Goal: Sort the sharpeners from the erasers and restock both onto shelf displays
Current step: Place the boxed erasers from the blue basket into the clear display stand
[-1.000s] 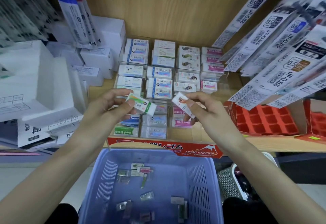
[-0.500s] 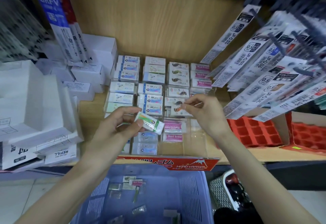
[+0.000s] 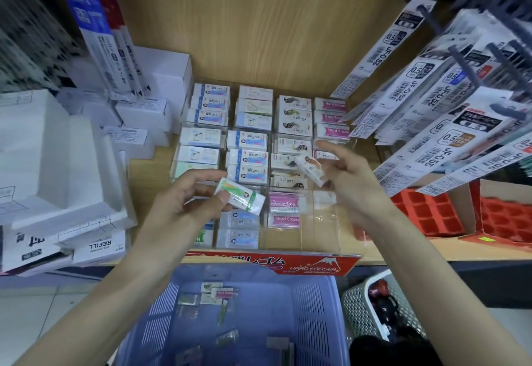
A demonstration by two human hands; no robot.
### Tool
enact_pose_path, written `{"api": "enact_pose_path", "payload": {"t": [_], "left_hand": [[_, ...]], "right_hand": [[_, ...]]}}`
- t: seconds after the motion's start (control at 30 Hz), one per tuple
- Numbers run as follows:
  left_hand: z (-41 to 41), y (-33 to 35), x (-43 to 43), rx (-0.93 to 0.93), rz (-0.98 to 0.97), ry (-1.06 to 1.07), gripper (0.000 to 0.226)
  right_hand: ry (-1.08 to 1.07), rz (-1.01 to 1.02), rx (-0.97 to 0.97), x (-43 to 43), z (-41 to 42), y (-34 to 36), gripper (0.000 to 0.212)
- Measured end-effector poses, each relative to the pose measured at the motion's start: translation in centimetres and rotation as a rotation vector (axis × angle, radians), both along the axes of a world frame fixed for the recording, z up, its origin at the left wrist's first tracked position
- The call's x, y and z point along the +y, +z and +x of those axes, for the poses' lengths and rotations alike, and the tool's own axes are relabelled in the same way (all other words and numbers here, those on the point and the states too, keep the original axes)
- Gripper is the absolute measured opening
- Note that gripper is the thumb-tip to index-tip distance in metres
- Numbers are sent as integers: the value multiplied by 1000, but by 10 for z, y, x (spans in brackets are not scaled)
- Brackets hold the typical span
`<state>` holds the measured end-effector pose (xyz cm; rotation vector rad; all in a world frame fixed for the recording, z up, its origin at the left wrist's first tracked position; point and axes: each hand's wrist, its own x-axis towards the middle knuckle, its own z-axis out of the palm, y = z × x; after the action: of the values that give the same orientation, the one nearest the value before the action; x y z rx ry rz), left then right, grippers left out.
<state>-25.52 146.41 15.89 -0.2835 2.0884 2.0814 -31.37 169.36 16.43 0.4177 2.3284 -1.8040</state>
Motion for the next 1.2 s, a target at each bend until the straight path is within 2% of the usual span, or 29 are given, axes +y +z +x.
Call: {"api": "enact_pose_path", "payload": {"t": [0.1, 0.27, 0.37, 0.5, 0.6, 0.7, 0.9, 1.0, 1.07, 1.13, 1.2], "left_hand": [[0, 0, 0, 0, 0, -11, 23], [0, -3, 1, -6, -15, -15, 24], [0, -5, 2, -15, -31, -29, 24], [0, -7, 3, -20, -45, -39, 25], [0, -7, 5, -25, -49, -42, 25], [0, -6, 6, -29, -51, -40, 25], [2, -6, 4, -58, 4, -39, 27], [2, -3, 2, -56, 34, -29, 31], [2, -2, 2, -61, 42, -29, 32], [2, -3, 2, -72, 35, -24, 27], [1, -6, 2, -96, 40, -9, 23]], "right_hand": [[-14, -242, -107, 5, -1, 6, 46], [6, -404, -152, 15, 1, 9, 52], [33, -404, -180, 16, 5, 7, 56], [15, -292, -95, 7, 8, 5, 38], [-30, -143, -15, -2, 8, 0, 27], [-66, 153, 85, -12, 4, -8, 28], [127, 642, 190, -22, 6, -25, 31], [186, 958, 441, -19, 10, -32, 31], [232, 1150, 562, -17, 14, -35, 22], [256, 1236, 545, -19, 16, -35, 17], [258, 1146, 556, -20, 19, -30, 13]]}}
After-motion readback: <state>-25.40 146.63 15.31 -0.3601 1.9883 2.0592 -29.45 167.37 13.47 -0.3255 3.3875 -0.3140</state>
